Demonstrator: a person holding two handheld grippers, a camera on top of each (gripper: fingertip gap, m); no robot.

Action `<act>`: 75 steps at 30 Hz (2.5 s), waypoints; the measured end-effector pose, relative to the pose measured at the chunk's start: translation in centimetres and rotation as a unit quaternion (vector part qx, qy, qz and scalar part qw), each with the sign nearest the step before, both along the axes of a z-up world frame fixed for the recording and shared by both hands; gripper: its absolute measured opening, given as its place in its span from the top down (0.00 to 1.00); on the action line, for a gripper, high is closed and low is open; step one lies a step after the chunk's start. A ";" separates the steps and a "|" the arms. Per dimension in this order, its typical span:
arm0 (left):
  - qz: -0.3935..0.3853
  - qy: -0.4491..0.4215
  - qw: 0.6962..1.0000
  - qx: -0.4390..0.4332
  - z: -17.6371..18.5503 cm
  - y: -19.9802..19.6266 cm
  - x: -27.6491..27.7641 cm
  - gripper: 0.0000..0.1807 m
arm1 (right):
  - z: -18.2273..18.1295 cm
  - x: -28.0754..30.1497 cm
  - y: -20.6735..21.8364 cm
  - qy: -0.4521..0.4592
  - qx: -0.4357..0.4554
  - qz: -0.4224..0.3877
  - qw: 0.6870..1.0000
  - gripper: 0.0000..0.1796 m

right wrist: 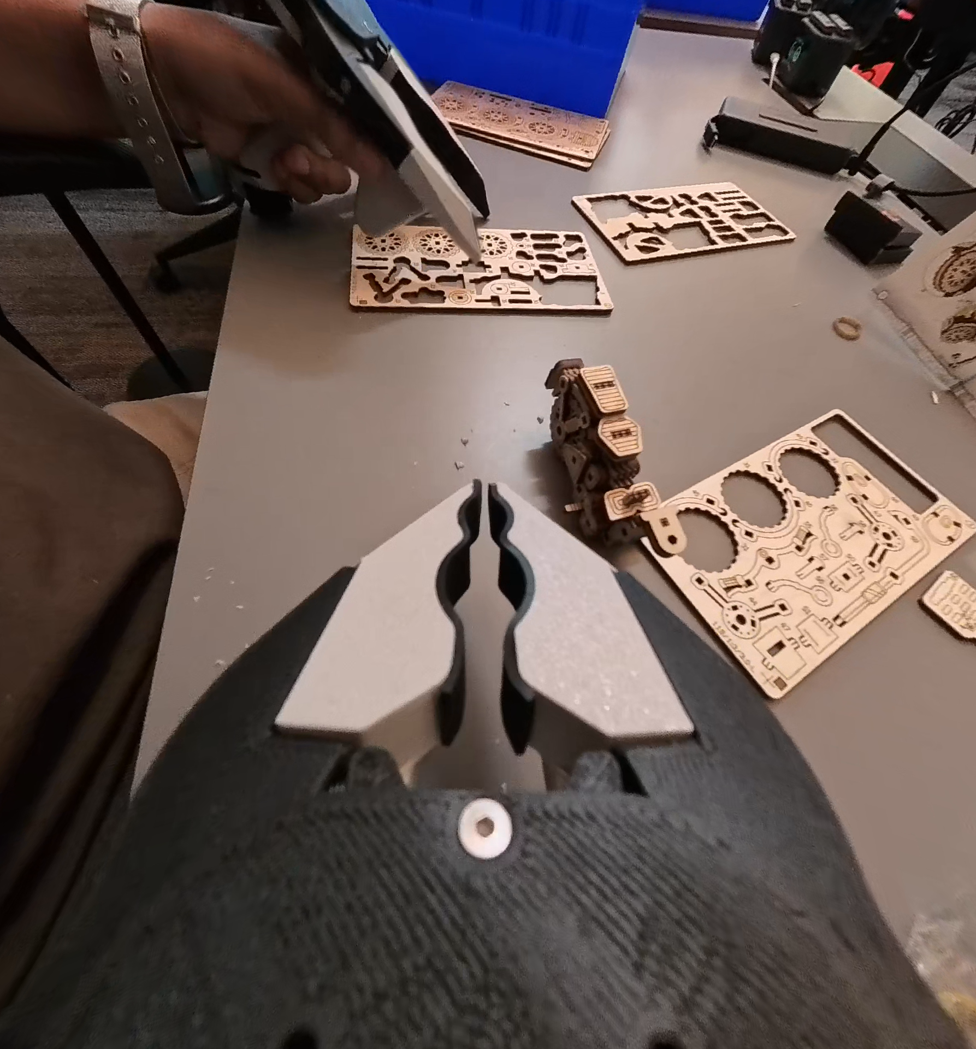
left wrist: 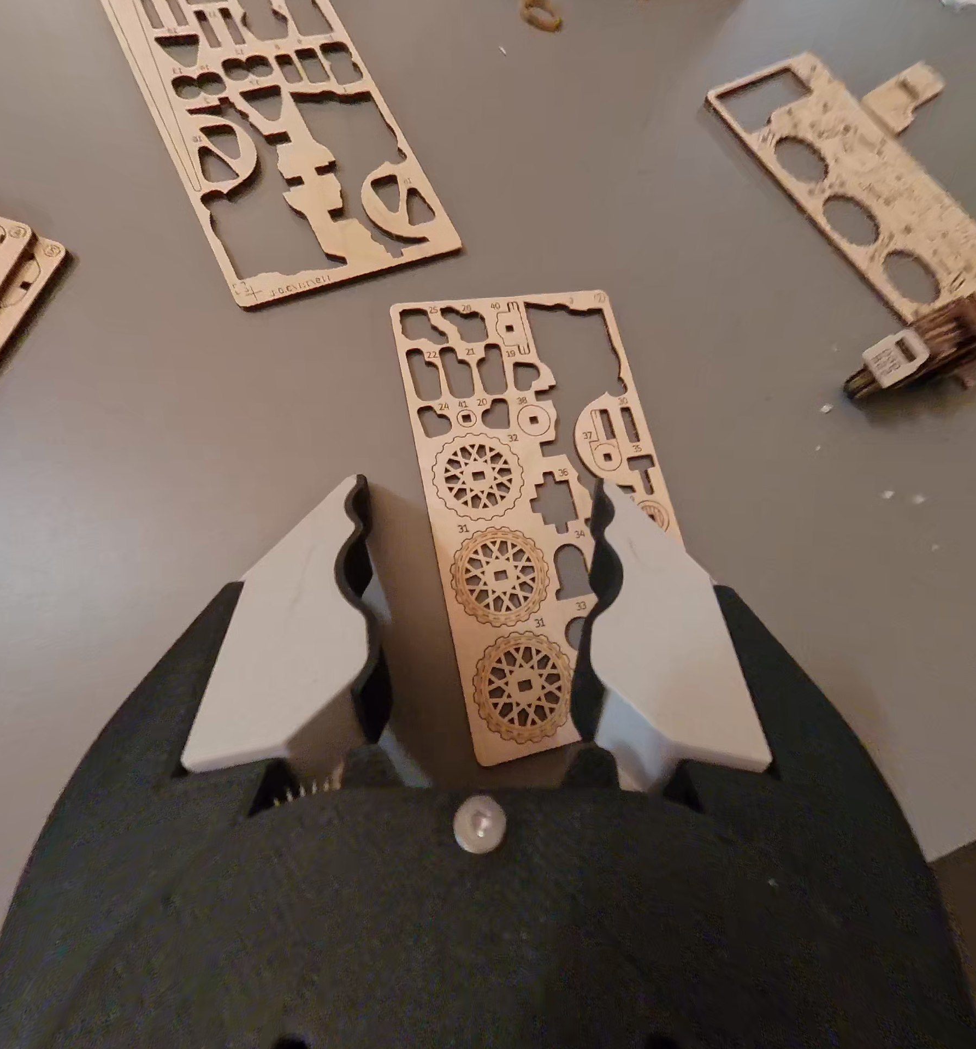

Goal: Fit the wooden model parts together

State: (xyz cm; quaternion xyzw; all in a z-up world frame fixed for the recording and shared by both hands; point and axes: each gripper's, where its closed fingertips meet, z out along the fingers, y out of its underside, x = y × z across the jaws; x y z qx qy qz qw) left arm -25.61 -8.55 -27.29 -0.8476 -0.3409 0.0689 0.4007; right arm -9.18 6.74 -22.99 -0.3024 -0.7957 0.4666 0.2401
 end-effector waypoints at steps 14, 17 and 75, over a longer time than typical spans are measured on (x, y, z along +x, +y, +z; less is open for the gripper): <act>-0.030 0.025 0.999 -0.030 -0.2 0.7 1.1 0.79 | -0.1 -0.2 -0.9 0.003 0.008 0.007 1.000 1.00; -0.047 0.023 0.998 -0.033 -0.2 1.0 1.7 0.80 | -0.2 -0.1 -1.6 0.005 0.015 0.013 1.000 1.00; -0.067 0.056 0.996 0.009 3.6 2.1 5.1 0.81 | -0.2 -2.8 -10.0 -0.105 -0.110 -0.012 0.988 0.76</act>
